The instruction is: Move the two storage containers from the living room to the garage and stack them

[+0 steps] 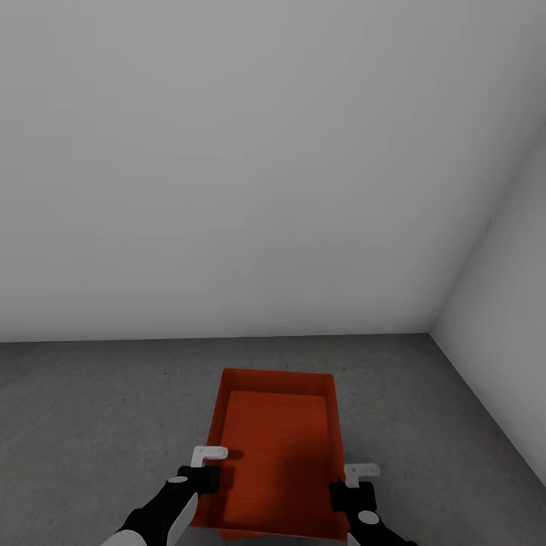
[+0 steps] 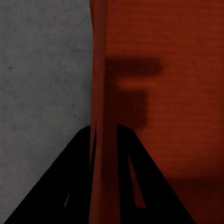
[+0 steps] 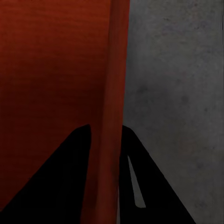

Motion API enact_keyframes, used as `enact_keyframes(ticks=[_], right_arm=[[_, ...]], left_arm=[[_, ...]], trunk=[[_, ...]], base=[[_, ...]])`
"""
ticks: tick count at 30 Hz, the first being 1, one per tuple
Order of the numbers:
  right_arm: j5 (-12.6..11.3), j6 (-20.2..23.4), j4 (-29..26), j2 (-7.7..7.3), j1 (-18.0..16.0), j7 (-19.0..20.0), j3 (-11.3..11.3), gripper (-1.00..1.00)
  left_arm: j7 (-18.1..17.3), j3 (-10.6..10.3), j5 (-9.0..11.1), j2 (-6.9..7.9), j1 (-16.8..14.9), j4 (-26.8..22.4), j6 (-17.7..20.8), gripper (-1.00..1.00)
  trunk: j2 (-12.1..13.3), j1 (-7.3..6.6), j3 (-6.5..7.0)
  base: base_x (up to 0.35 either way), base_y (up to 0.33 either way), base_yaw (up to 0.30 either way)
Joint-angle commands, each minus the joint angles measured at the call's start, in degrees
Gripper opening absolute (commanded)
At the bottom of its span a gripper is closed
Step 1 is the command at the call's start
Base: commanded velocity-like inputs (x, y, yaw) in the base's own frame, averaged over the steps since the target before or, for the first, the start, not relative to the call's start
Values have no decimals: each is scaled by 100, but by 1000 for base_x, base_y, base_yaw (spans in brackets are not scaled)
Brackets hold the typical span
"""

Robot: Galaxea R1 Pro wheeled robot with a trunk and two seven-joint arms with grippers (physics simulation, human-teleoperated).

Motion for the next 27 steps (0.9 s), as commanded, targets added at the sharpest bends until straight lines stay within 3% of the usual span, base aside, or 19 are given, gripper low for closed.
enact_keyframes(ticks=[1,7,16,27], right_arm=[[-28,-53,-1,0,-6,0,14,-100],[-28,-61,-6,-7,-6,0,7,-100],[-28,-62,-13,-9,-6,0,9,-100],[-28,-62,-15,-9,-6,0,15,-100]], left_arm=[[14,2,15,0,0,-2,34,-100],[12,6,15,-7,0,-2,36,-100],[-3,8,15,-1,0,-11,24,-100],[-4,6,15,0,0,-11,35,-100]], trunk=[[-3,0,-4],[-3,0,-4],[-3,0,-4],[-3,0,-4]], base=[[0,0,0],[11,0,0],[217,0,0],[17,0,0]])
